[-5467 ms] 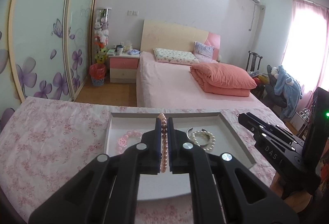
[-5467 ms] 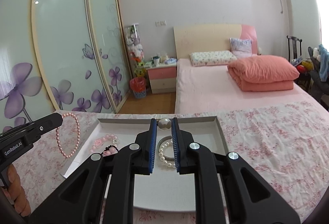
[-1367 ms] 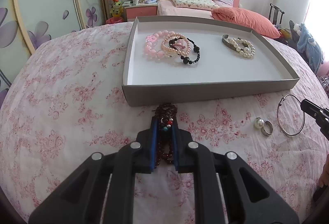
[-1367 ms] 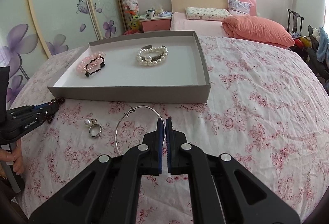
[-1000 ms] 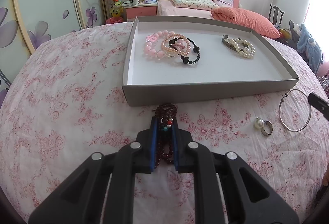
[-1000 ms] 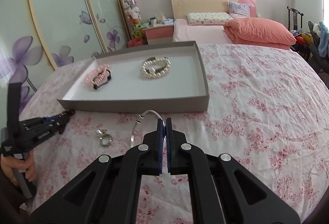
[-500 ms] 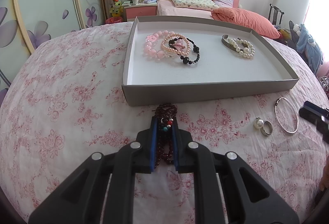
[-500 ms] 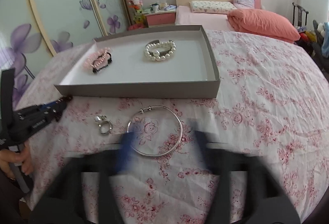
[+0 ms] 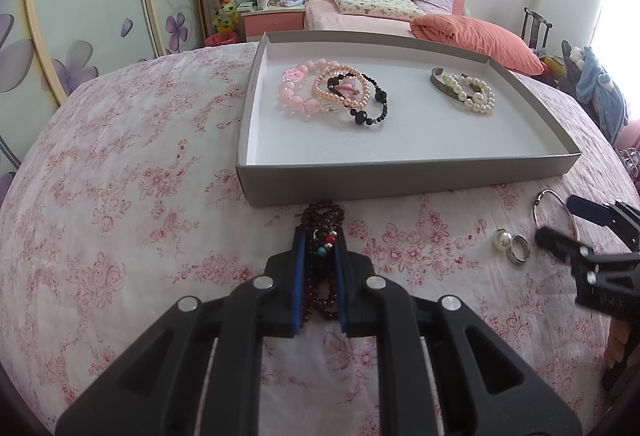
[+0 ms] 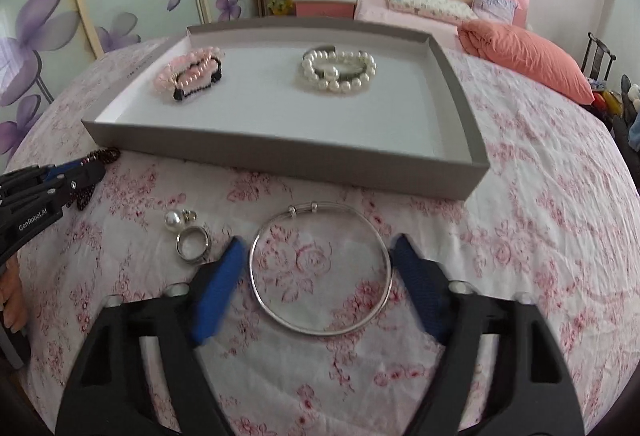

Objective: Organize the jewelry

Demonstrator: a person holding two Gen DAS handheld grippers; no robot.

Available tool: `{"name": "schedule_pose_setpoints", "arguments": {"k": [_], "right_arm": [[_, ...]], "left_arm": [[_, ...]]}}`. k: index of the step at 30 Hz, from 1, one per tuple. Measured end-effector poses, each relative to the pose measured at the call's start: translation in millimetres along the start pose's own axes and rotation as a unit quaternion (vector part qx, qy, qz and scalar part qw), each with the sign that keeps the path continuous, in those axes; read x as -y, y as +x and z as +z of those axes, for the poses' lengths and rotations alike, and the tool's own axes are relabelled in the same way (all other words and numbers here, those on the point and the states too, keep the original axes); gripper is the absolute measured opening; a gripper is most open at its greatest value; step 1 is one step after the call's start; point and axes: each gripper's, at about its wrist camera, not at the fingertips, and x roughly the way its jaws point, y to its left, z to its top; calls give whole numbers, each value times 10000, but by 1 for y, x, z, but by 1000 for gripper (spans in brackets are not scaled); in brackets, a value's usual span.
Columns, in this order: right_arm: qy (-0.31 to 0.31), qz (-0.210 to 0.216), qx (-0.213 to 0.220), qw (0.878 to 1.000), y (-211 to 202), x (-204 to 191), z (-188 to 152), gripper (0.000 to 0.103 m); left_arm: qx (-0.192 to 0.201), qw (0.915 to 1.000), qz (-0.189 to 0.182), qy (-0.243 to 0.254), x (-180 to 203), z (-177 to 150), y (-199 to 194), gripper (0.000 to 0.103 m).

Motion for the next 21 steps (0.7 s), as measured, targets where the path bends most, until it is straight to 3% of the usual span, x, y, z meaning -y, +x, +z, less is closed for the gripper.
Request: {"name": "schedule_pose_setpoints", "arguments": {"k": [7,14,21], "right_arm": [[398,-21,85,9992,-6,14,-5,71],[492,62,354,9981,-26,19,-5,72],[590,201,759,9952,-46,19,-4,72]], "left_arm": [[6,10000,-19,7,0,0,0,14],[42,9995,-299,19,2,-3,-5,13],[374,9976,-580,-72,1,-4,-27,13]]}}
